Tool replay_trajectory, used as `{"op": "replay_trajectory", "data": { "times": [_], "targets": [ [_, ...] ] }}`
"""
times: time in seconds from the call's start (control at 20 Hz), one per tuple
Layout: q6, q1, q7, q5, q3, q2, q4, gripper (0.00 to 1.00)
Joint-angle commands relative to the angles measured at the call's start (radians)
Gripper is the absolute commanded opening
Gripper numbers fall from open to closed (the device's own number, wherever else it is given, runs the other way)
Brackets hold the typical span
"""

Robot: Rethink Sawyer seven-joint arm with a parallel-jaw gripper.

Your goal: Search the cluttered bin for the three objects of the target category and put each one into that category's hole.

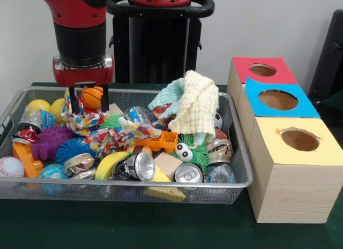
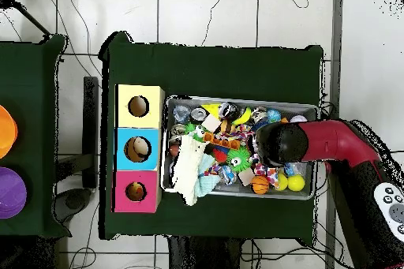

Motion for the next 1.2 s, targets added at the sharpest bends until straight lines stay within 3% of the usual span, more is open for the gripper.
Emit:
{"op": "replay_trajectory", "data": {
  "times": [0.05,0.25,0.6,0.85,1.2],
  "targets": [
    [0.149,-0.018,-0.379,-0.04,0.044,0.006,-0.098,1.0],
    [0.189,-0.019,-0.401,-0.034,0.043,-0.01,-0.122,1.0],
    [0.156,-0.028,-0.387,-0.043,0.039,-0.004,-0.109,1.0],
    [0.067,-0.018,-0.357,-0.087,0.021,0.083,-0.103,1.0],
    [0.03,-0.032,-0.379,-0.142,-0.006,0.214,-0.141,1.0]
  ]
}}
